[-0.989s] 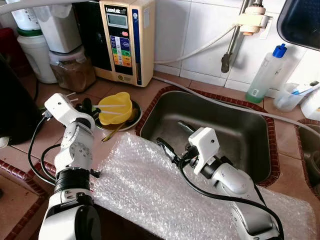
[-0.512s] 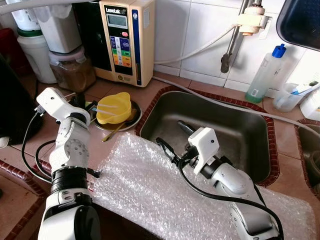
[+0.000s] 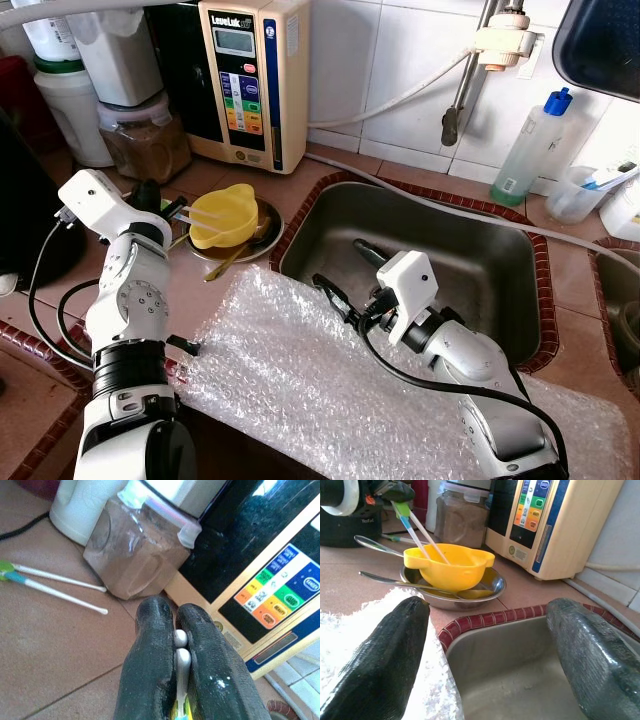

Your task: Kitchen organization

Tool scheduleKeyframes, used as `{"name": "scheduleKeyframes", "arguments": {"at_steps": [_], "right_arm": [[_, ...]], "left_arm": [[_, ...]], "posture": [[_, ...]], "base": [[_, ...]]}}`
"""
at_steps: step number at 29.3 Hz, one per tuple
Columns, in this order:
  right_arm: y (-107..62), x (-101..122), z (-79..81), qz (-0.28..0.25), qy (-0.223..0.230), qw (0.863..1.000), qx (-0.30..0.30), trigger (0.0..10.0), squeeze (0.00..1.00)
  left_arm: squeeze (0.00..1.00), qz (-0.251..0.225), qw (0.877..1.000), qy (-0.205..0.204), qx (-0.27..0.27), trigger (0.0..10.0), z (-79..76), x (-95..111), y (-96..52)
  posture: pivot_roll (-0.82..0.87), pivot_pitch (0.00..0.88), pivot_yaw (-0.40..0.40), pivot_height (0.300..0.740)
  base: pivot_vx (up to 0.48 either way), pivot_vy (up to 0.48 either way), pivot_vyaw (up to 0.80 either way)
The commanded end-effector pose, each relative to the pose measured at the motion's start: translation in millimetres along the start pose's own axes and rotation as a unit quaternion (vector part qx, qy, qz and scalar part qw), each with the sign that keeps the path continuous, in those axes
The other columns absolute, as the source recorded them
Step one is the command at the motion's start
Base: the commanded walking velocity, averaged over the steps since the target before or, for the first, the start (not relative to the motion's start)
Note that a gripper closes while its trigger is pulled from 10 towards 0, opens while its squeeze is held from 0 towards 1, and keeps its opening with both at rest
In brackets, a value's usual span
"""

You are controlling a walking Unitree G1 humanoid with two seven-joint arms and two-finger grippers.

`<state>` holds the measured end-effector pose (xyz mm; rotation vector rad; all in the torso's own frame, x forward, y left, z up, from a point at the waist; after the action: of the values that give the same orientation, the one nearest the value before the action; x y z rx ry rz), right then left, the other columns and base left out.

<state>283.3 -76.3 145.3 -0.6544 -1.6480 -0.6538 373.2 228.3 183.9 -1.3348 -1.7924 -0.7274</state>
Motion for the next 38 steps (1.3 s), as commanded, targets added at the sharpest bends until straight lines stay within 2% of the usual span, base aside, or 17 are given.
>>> {"name": "scheduleKeyframes", "arguments": {"at_steps": [1,3,4,5,7,9,12,16,17,20,23,26,29,30,34,35,38], "right_arm": [[1.0,2.0,-4.3,-0.004,-0.004,1.0,-0.005,10.0,0.0],[1.7,2.1,-4.5,-0.004,-0.005,1.0,-0.005,10.0,0.0],[3.1,1.2,-7.8,-0.004,-0.012,1.0,-0.019,10.0,0.0],[3.7,-1.2,-9.1,0.001,-0.023,0.999,-0.022,10.0,0.0],[3.8,-2.3,-9.0,0.004,-0.03,0.999,-0.021,10.0,0.0],[3.9,-2.4,-9.0,0.003,-0.028,0.999,-0.021,10.0,0.0],[6.0,-1.6,-13.0,0.004,-0.032,0.999,-0.033,10.0,0.0],[10.3,2.3,-17.7,-0.003,-0.038,0.998,-0.047,10.0,0.0],[10.3,2.3,-17.7,-0.003,-0.038,0.998,-0.047,10.0,0.0],[12.5,4.9,-20.0,-0.009,-0.046,0.998,-0.052,10.0,0.0],[13.2,4.7,-19.3,-0.008,-0.052,0.997,-0.047,10.0,0.0],[13.4,4.2,-19.4,-0.007,-0.056,0.997,-0.047,10.0,0.0],[13.9,4.6,-18.8,-0.008,-0.058,0.997,-0.048,10.0,0.0],[16.9,7.6,-17.9,-0.016,-0.066,0.997,-0.047,10.0,0.0],[22.2,10.9,-16.1,-0.022,-0.09,0.995,-0.042,10.0,0.0],[28.1,10.8,-16.0,-0.019,-0.118,0.992,-0.042,10.0,0.0],[32.7,9.6,-18.0,-0.014,-0.136,0.989,-0.048,10.0,0.0]], "left_arm": [[0.0,0.005,1.0,0.005,0.006,0.0,1.9,-1.0,-3.6],[0.0,-0.012,1.0,-0.005,-0.021,0.0,-5.3,5.5,-5.4],[0.0,-0.033,0.996,-0.004,-0.086,0.0,-16.6,12.5,-8.1],[0.0,-0.036,0.993,-0.019,-0.109,0.0,-17.4,15.0,-9.2],[0.0,-0.035,0.993,-0.031,-0.113,0.0,-16.1,15.8,-9.3],[0.0,-0.04,0.992,-0.026,-0.115,0.0,-15.1,18.3,-9.4],[0.0,-0.068,0.983,-0.008,-0.171,0.0,-23.8,32.5,-12.8],[0.0,-0.069,0.967,-0.035,-0.242,0.0,-39.8,40.5,-17.5],[0.0,-0.069,0.967,-0.035,-0.242,0.0,-39.8,40.5,-17.5],[0.0,-0.063,0.95,-0.051,-0.3,0.0,-55.9,41.9,-24.8],[0.0,-0.064,0.939,-0.064,-0.331,0.0,-65.5,44.7,-30.8],[0.0,-0.067,0.936,-0.074,-0.338,0.0,-67.7,47.0,-32.3],[0.0,-0.064,0.932,-0.081,-0.348,0.0,-70.9,47.3,-34.3],[0.0,-0.052,0.921,-0.085,-0.376,0.0,-80.6,43.9,-39.4],[0.0,-0.034,0.912,-0.086,-0.4,0.0,-91.4,36.6,-45.5],[0.0,-0.014,0.905,-0.092,-0.415,0.0,-101.0,25.7,-51.5],[0.0,0.004,0.901,-0.102,-0.422,0.0,-109.8,12.9,-58.6]], "posture": [[0.1,0.0,-0.007,0.74],[0.1,0.0,-0.007,0.74],[0.1,0.0,-0.008,0.74],[0.1,0.0,-0.012,0.74],[0.1,0.0,-0.012,0.74],[0.1,0.0,-0.013,0.74],[0.1,0.0,-0.018,0.74],[0.1,0.0,-0.021,0.74],[0.1,0.0,-0.021,0.74],[0.11,0.0,-0.025,0.74],[0.11,0.0,-0.028,0.74],[0.11,0.0,-0.029,0.74],[0.11,0.0,-0.029,0.74],[0.11,0.0,-0.025,0.74],[0.1,0.0,-0.022,0.74],[0.1,0.0,-0.022,0.74],[0.11,0.0,-0.024,0.74]], "base": [[0.0,0.0,0.0],[0.0,0.0,0.0],[0.0,0.0,0.0],[0.0,0.0,0.0],[0.0,0.0,0.0],[0.0,0.0,0.0],[0.0,0.0,0.0],[0.0,0.0,0.0],[0.0,0.0,0.0],[0.0,0.0,0.0],[0.0,0.0,0.0],[0.0,0.0,0.0],[0.0,0.0,0.0],[0.0,0.0,0.0],[0.0,0.0,0.0],[0.0,0.0,0.0],[0.0,0.0,0.0]]}}
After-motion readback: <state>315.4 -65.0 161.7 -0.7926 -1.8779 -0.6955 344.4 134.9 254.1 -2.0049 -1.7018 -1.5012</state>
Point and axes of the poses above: a point about 5 cm out from each wrist's last joint towards the gripper, its own y axis pointing out of the wrist towards the gripper, its own x axis along the axis of the wrist's last joint, z = x × y, the point moved 2 cm from there along y, pointing out of the wrist towards the gripper, and after that the axes turned 1 degree about y, right-handed, at the moved point
